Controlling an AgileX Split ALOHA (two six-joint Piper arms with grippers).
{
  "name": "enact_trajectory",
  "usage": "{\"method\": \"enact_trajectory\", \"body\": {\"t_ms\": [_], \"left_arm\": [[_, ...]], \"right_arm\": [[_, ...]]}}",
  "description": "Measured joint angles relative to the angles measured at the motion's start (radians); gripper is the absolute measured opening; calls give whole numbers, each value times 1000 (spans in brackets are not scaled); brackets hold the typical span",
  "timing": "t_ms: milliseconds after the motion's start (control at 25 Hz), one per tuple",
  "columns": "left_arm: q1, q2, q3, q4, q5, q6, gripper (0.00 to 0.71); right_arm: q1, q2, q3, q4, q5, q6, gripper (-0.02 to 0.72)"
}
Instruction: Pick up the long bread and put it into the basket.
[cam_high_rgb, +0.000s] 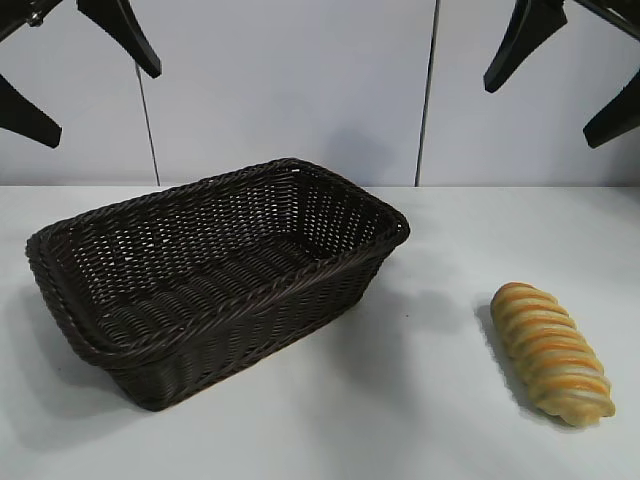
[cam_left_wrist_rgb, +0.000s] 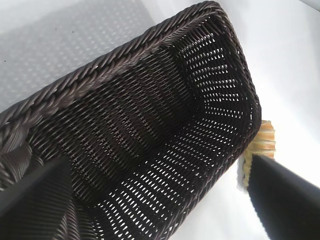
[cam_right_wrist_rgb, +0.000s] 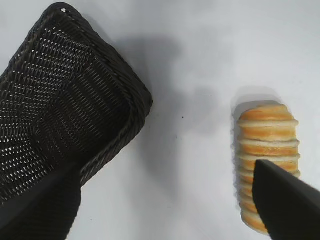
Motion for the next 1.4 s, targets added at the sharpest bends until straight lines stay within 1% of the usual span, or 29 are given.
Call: {"method": "enact_trajectory", "body": {"t_ms": [680, 840, 920, 1000, 1080, 1160, 1240, 1320, 1400], "left_arm": [[0, 0, 0, 0, -1, 0, 688], [0, 0, 0, -2, -55, 0, 688], [0, 0, 0, -3, -65, -1, 688], [1, 0, 0, 1, -52, -7, 688], [1, 0, 1, 20, -17, -14, 688], [0, 0, 26, 46, 14, -34, 688], [-11, 0, 78, 90, 17, -74, 688], [-32, 0, 142, 128, -8, -132, 688], [-55, 0, 207, 154, -65, -180, 688]], "right_arm": [[0, 0, 0, 0, 0, -3, 662], [0, 0, 0, 0, 0, -3, 662], [0, 0, 0, 0, 0, -3, 662], [0, 0, 0, 0, 0, -4, 662], [0, 0, 0, 0, 0, -5, 662], [0, 0, 0, 0, 0, -8, 662], [0, 0, 0, 0, 0, -7, 662], [0, 0, 0, 0, 2, -7, 662], [0, 0, 0, 0, 6, -7, 662]]}}
